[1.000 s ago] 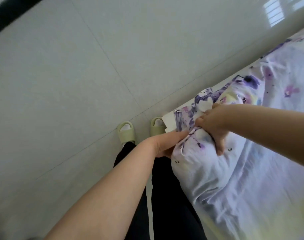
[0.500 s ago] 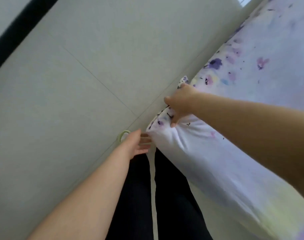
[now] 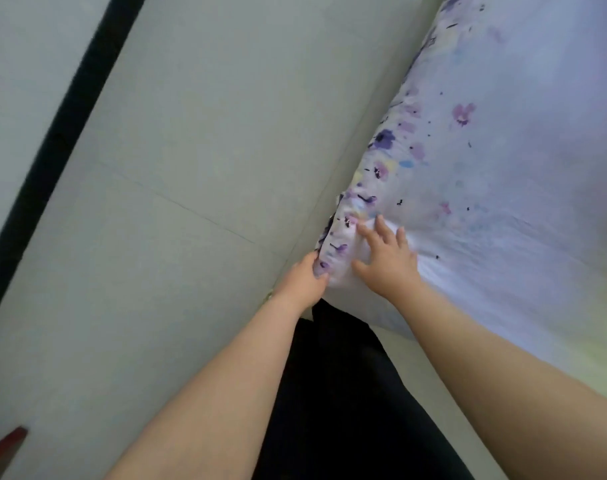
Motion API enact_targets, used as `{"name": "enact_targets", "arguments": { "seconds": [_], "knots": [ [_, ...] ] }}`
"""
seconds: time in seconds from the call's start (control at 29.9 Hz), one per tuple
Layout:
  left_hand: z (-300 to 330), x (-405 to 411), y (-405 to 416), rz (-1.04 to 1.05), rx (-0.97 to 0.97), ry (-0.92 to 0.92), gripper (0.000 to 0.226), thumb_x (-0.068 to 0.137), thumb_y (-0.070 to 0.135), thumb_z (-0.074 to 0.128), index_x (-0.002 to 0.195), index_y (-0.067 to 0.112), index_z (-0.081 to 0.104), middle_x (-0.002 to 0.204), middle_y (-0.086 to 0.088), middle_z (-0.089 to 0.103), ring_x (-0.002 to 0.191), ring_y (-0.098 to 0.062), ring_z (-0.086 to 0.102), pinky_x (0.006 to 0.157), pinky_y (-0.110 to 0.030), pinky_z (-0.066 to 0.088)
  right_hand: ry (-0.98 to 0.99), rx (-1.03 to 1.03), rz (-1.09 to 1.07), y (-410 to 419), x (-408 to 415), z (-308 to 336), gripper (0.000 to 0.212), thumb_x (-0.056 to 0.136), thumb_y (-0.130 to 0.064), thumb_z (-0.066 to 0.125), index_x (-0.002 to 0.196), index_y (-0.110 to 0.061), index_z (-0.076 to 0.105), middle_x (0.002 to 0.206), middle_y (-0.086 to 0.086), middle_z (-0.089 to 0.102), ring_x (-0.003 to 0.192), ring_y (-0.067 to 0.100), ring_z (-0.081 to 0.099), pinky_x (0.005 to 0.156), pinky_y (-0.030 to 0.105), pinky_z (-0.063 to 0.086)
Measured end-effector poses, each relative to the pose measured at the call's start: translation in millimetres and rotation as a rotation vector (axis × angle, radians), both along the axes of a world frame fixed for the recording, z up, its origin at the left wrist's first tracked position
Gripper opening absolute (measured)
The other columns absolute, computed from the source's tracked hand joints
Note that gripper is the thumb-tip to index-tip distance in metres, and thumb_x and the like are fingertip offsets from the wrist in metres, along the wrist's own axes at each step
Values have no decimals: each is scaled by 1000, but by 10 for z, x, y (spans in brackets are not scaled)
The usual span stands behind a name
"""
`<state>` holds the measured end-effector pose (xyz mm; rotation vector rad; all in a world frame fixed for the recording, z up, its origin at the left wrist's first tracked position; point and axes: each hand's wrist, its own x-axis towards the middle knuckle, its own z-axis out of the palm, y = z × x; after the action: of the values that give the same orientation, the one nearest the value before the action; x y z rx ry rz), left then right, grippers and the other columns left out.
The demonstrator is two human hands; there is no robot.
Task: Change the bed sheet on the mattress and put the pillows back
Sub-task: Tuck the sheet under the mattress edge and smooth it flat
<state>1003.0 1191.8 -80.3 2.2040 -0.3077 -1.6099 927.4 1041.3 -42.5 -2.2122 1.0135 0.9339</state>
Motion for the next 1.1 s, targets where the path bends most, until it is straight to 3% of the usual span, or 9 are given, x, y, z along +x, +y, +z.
{"name": "enact_targets", "arguments": {
  "seconds": [0.17, 0.23, 0.3, 0.43, 0.53, 0.64, 0.74, 0.87, 1.1],
  "knots": [
    [418, 240, -86, -48, 115, 47, 45, 97, 33, 46, 139, 17, 40, 137, -8, 50, 123, -26, 50, 99, -32, 38, 134, 272, 90, -125, 283, 58, 61, 85, -38, 49, 143, -42, 30, 160, -11, -3, 146, 33, -4, 116, 54, 10],
    [635, 402, -176, -23, 107, 65, 46, 97, 34, 49, 138, 15, 41, 137, -8, 50, 120, -23, 51, 95, -27, 41, 127, 302, 101, -223, 349, 236, 56, 90, -36, 48, 144, -31, 35, 159, -4, 11, 146, 23, 15, 118, 43, 13],
    [878, 621, -290, 26, 90, 49, 43, 97, 32, 50, 135, 13, 45, 133, -7, 52, 112, -20, 54, 82, -22, 44, 72, 313, -68, -247, 412, 482, 55, 94, -37, 47, 146, -24, 32, 152, 1, 33, 136, 22, 37, 110, 34, 29],
    [1432, 1121, -498, 143, 51, -47, 32, 97, 25, 50, 125, 11, 55, 123, -7, 59, 110, -22, 55, 93, -28, 43, -83, 296, -333, -173, 646, 1049, 48, 96, -41, 46, 139, -22, 35, 131, 1, 56, 115, 22, 56, 93, 33, 42],
    [1777, 1434, -604, 165, 19, -67, 25, 97, 22, 51, 118, 11, 59, 114, -4, 62, 97, -15, 54, 82, -23, 40, -115, 316, -405, -200, 907, 1375, 47, 96, -43, 46, 136, -21, 39, 118, 2, 60, 103, 21, 59, 86, 31, 45],
    [2019, 1830, -714, 132, -21, -85, 23, 96, 18, 51, 114, 10, 62, 106, -1, 62, 96, -14, 55, 78, -17, 34, -94, 313, -455, -386, 1247, 1649, 46, 96, -42, 47, 136, -20, 41, 124, 5, 57, 107, 22, 57, 85, 28, 42],
    [2168, 2424, -922, 47, -87, -75, 22, 96, 16, 49, 111, 10, 64, 103, -3, 63, 94, -14, 56, 78, -19, 36, -168, 222, -655, -609, 1670, 1850, 41, 96, -40, 47, 131, -18, 47, 122, 6, 59, 103, 23, 60, 82, 28, 43],
    [2392, 3252, -1435, 27, -218, -159, 17, 96, 16, 46, 104, 17, 62, 92, 7, 60, 83, -8, 55, 71, -20, 38, -322, 187, -824, -835, 2275, 2083, 34, 94, -42, 49, 122, -23, 50, 109, 1, 63, 96, 20, 63, 88, 39, 51],
    [2651, 4032, -2636, -87, -328, -114, 15, 95, 16, 47, 97, 21, 61, 100, 4, 63, 95, -10, 58, 79, -22, 40, -392, 151, -895, -1542, 2867, 2439, 30, 95, -41, 48, 121, -26, 49, 105, -7, 62, 92, 11, 62, 87, 34, 51]
  ]
}}
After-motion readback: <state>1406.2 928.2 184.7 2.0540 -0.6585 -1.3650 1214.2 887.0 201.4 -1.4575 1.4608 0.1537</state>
